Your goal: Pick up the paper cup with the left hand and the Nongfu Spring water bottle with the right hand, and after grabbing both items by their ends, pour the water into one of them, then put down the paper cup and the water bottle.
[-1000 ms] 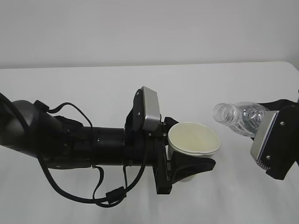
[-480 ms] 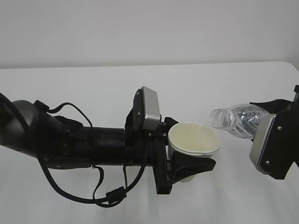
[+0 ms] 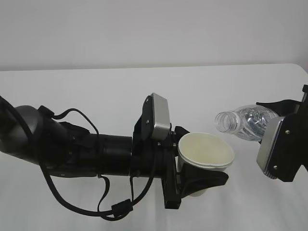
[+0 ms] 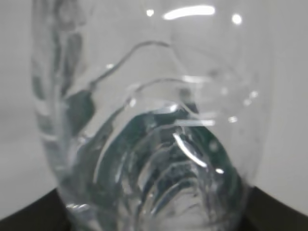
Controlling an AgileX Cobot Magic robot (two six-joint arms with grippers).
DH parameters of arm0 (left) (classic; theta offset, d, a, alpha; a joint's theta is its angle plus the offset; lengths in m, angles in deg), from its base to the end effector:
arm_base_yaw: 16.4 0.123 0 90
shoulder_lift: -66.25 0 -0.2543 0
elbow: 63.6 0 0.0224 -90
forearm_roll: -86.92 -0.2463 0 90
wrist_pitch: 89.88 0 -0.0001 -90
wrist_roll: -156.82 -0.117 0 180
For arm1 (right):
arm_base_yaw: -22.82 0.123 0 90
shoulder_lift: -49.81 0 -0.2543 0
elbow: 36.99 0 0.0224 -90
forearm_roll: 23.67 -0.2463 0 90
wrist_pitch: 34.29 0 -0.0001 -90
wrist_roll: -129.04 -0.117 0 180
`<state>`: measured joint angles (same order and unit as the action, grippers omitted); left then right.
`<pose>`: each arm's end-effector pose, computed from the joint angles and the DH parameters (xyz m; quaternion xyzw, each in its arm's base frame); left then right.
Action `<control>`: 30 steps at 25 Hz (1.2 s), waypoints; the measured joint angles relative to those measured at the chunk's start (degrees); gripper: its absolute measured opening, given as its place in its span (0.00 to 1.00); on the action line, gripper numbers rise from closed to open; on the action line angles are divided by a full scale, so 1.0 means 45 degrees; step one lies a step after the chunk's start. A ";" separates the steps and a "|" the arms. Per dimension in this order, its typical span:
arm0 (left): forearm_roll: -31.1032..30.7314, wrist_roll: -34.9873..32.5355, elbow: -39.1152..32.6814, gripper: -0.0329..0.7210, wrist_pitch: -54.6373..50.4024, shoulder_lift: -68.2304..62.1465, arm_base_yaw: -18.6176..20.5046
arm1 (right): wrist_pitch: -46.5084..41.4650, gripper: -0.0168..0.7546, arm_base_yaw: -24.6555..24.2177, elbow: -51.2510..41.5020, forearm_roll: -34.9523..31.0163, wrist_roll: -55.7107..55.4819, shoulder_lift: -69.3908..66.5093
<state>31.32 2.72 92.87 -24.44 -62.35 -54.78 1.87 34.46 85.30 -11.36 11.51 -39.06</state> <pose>0.2352 -0.2982 0.0995 0.5049 0.5556 -0.4694 0.4648 0.2494 0.0664 0.1422 -0.5776 0.5870 -0.2411 0.5135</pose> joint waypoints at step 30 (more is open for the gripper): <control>0.0849 0.0887 0.0000 0.67 -0.0053 0.0000 -0.0342 | 0.0121 0.57 0.0000 0.0030 -0.0519 0.1982 0.0000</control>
<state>35.15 6.72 92.87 -24.67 -62.35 -56.32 2.41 34.46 85.44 -13.69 20.43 -39.06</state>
